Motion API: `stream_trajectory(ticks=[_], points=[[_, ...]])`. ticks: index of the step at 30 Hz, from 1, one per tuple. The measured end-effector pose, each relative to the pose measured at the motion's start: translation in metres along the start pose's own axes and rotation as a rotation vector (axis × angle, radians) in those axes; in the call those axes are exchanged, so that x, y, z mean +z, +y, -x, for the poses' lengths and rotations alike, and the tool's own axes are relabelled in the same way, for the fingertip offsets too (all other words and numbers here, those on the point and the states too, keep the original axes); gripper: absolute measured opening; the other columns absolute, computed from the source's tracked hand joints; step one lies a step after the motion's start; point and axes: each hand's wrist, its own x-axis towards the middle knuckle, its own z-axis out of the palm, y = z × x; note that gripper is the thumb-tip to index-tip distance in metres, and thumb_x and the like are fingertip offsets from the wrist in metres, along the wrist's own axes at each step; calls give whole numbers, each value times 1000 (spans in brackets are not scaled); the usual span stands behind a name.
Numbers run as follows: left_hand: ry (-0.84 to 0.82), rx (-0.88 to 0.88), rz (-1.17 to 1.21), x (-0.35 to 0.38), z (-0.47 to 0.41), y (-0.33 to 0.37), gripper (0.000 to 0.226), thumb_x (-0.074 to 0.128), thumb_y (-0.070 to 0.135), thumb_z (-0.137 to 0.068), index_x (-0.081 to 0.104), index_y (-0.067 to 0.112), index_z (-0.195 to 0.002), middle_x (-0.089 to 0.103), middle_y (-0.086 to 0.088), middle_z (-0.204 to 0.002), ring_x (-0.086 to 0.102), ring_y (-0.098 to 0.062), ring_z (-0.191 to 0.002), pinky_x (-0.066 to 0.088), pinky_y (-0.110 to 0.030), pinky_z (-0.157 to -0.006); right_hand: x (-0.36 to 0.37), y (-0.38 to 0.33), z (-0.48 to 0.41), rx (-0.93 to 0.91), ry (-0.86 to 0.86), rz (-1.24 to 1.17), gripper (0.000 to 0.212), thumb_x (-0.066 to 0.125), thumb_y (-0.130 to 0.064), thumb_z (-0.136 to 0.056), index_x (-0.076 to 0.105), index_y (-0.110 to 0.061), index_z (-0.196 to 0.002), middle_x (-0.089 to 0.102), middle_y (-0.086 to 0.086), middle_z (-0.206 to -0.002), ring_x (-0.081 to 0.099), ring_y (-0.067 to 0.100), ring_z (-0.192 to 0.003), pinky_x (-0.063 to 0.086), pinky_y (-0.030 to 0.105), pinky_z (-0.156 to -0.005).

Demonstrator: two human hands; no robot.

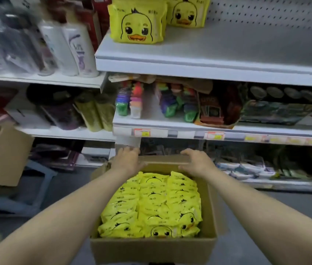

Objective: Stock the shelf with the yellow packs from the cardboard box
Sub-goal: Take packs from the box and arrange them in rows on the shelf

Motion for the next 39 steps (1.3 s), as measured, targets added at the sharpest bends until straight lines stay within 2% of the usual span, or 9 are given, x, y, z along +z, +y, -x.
stream_trajectory(ticks=[4,8,10,16,20,25,30,34,39], points=[[-98,-100,56,50,-13,-24,62,58,56,-89,49,17,-137,47,-11,-139,40,-33,-130,39,-44,-104,44,17,-25,19,-136,20,64,72,-41,-87,49,-24,-145,54,2,-145,48,26,-134,41,31,-103],[-185,-199,115,95,-21,-48,62,63,54,-87,50,20,-138,51,-11,-138,44,-31,-128,42,-42,-103,85,33,-53,48,-265,-22,60,73,-43,-87,53,-24,-140,63,5,-134,61,24,-117,47,32,-91],[-248,-243,136,111,-23,-58,61,65,52,-87,51,20,-136,52,-11,-135,49,-30,-123,45,-41,-99,103,38,-62,63,-334,-31,57,73,-44,-86,55,-25,-137,61,5,-134,59,24,-118,48,34,-90],[-488,-282,222,159,-12,-84,45,74,52,-79,65,24,-113,64,-2,-117,60,-21,-107,50,-34,-90,166,32,-65,19,-641,-106,49,79,-44,-82,65,-24,-124,60,4,-131,57,23,-119,47,32,-91],[-531,-299,241,185,7,-100,37,78,53,-74,69,29,-100,68,5,-102,62,-17,-98,51,-33,-86,200,30,-56,-17,-779,-98,51,78,-44,-82,64,-22,-126,55,2,-139,52,23,-129,46,36,-99],[-442,-338,336,200,17,-118,29,81,43,-73,67,21,-86,66,3,-88,62,-18,-84,53,-34,-76,228,36,-48,0,-800,-31,54,81,-46,-78,62,-22,-123,56,1,-136,53,24,-127,46,37,-100],[-414,-256,112,209,17,-125,49,78,46,-76,57,21,-112,53,0,-114,50,-22,-111,45,-33,-88,244,41,-42,-8,-788,2,60,83,-49,-74,60,-24,-124,57,-1,-131,55,21,-121,47,34,-95],[-508,-116,-48,209,17,-126,43,70,42,-84,51,23,-117,57,-1,-118,51,-21,-109,46,-34,-89,251,43,-38,-87,-794,127,74,84,-57,-67,54,-29,-129,48,-2,-128,51,22,-118,46,37,-94],[-495,-105,-90,212,19,-125,22,58,22,-92,52,23,-113,59,-4,-117,53,-24,-107,46,-34,-88,255,40,-32,-72,-704,109,47,74,-48,-84,62,-24,-123,55,2,-124,54,23,-113,42,31,-84]])
